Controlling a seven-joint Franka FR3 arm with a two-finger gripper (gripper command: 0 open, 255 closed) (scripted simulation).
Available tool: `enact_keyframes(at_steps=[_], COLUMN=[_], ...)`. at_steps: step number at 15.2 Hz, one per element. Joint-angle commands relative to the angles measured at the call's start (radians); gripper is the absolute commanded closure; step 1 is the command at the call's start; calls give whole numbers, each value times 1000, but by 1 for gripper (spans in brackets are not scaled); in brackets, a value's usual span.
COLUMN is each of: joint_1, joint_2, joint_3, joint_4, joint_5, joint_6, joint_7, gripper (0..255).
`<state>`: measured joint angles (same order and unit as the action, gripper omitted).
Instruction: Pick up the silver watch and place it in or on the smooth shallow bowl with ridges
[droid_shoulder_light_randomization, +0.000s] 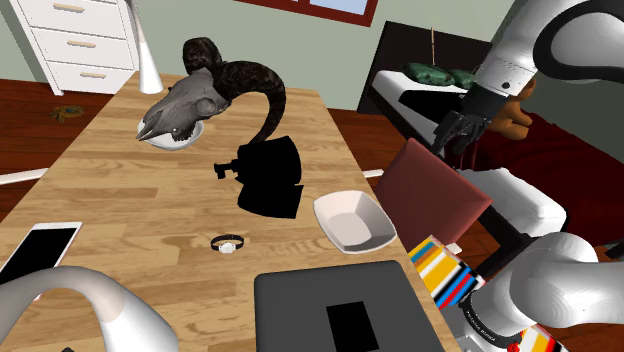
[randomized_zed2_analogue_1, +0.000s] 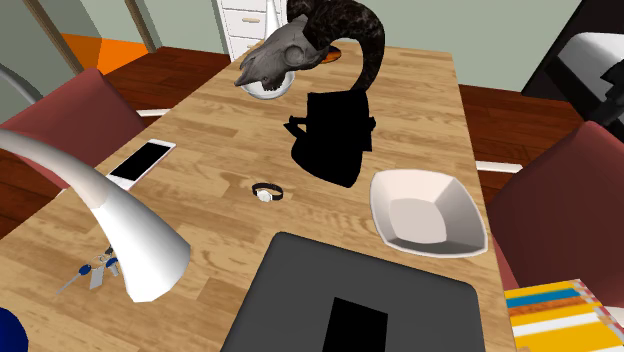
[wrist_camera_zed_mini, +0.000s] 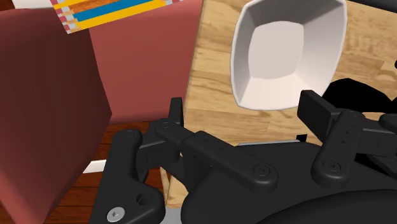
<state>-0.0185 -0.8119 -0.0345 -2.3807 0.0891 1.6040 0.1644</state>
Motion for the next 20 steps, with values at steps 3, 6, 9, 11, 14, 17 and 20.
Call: enact_keyframes(at_steps=[3, 6, 9, 11, 14, 17, 20], joint_1=[16, 39, 63, 78, 98, 115, 130], joint_2=[28, 79, 139, 185, 261, 344, 434], joint_3=[33, 84, 133, 165, 213, 260, 306], joint_4=[-13, -24, -25, -19, -1, 28, 67], joint_5=[30, 74, 114, 138, 169, 193, 207], joint_6=[40, 102, 165, 207, 269, 330, 387], joint_7=[33, 81, 127, 156, 200, 243, 288], gripper=[0, 0, 0, 0, 0, 0, 0])
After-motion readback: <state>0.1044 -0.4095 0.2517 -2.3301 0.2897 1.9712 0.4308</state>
